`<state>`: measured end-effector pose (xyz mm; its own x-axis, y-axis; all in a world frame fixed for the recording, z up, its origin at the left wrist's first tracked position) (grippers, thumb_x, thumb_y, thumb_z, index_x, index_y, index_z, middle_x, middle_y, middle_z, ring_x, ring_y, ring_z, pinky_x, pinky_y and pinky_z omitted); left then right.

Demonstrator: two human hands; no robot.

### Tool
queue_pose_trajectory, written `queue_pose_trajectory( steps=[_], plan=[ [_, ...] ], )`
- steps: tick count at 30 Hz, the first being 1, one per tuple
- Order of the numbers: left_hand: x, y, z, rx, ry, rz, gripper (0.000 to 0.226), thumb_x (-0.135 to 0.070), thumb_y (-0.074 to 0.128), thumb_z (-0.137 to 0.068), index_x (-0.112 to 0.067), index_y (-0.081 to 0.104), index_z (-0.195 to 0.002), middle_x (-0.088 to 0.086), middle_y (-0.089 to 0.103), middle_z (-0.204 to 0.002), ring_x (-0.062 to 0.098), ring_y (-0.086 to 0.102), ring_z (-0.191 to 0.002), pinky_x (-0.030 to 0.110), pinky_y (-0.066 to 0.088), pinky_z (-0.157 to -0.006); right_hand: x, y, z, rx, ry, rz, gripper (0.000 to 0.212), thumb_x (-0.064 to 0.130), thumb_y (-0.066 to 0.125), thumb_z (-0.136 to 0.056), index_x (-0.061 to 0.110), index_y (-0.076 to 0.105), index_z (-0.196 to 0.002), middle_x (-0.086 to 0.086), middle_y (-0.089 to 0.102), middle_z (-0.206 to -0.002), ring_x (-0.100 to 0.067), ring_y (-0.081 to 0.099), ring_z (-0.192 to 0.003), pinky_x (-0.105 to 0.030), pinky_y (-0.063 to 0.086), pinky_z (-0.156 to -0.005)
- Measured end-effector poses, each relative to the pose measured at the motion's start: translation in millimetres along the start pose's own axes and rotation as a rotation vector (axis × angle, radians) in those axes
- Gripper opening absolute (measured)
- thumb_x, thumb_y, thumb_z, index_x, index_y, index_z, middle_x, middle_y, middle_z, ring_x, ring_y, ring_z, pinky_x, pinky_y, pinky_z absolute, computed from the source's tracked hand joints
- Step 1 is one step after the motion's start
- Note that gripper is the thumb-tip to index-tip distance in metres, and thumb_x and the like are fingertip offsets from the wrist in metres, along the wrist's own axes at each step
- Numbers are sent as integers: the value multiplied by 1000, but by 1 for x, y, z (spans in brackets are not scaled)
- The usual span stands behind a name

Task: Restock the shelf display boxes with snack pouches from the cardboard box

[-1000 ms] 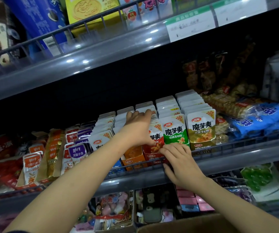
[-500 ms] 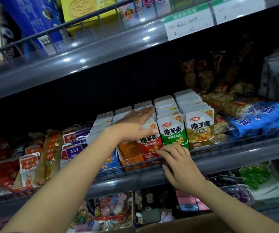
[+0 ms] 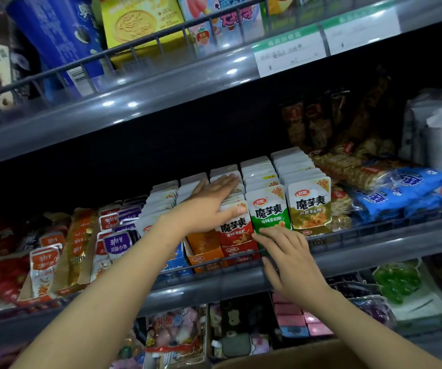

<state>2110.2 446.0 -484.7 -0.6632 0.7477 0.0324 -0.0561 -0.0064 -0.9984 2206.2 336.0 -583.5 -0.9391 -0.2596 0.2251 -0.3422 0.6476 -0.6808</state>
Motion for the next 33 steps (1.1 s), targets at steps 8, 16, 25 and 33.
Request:
queue_pose_trajectory(
  steps=[8, 16, 25, 33],
  plan=[
    [-48, -19, -21, -109, 64, -4, 83, -58, 52, -88, -25, 10, -152, -3, 14, -159, 16, 9, -146, 35, -1, -118, -22, -24, 6, -70, -3, 257, 47, 27, 41, -82, 12, 63, -121, -2, 64, -121, -22, 43, -116, -39, 28, -98],
    [-62, -11, -57, -23, -64, -158, 98, -56, 76, -67, -15, 30, -143, 8, 29, -146, 27, 21, -138, 38, 17, -114, -44, -14, 16, 18, -105, 480, 52, 36, 39, -86, 23, 55, -133, 4, 56, -135, -25, 41, -122, -46, 28, -104],
    [-63, -4, -66, 34, -96, -175, 112, -45, 86, -60, -21, 20, -148, 4, 51, -137, 25, 53, -118, 31, 47, -84, -50, -7, 23, -41, -118, 428, 53, 35, 44, -87, 25, 45, -139, 3, 55, -135, -25, 39, -127, -46, 28, -105],
    [-64, -10, -63, -90, -98, -195, 100, -53, 82, -60, -20, 29, -138, 6, 48, -131, 28, 45, -120, 34, 37, -92, -48, -7, 24, -64, -63, 336, 50, 33, 46, -87, 23, 50, -135, 3, 58, -130, -26, 40, -127, -49, 28, -105]
  ],
)
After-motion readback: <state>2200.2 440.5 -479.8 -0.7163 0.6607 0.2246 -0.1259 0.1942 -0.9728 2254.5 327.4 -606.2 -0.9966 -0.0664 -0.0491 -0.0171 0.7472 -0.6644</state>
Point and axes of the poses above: each hand's wrist, its own z-axis away from the middle knuckle, its own y-axis out of the palm, x = y × z, the point moved 7 cm from there along -z, towards the middle knuckle
